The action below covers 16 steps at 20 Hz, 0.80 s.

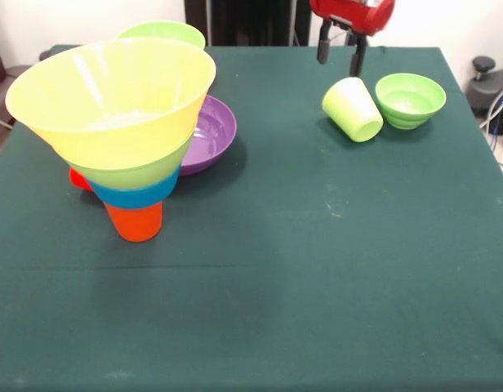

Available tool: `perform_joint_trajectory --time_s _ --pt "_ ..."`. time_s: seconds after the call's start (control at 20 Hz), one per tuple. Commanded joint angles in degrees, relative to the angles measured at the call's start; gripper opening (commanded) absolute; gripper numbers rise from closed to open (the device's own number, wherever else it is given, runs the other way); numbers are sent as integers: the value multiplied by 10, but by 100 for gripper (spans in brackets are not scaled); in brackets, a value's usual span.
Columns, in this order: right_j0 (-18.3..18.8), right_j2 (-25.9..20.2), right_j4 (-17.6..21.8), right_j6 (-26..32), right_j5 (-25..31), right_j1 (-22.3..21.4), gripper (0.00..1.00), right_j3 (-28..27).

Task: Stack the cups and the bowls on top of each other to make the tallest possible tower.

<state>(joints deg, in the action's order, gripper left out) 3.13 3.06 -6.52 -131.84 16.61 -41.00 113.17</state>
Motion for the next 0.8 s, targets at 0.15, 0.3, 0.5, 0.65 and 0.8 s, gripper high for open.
perform_joint_trajectory --time_s 0.15,0.3,0.5,0.65,0.8 --pt "-6 -34 -13 -71 -41 30 100 -39" --pt "-11 -34 -16 -77 -47 32 100 -37" --pt "-13 -36 -21 -78 -39 26 100 -36" --pt "-16 -33 -24 -79 -33 28 100 -42" --pt "-11 -35 -23 -73 -35 42 100 -57"
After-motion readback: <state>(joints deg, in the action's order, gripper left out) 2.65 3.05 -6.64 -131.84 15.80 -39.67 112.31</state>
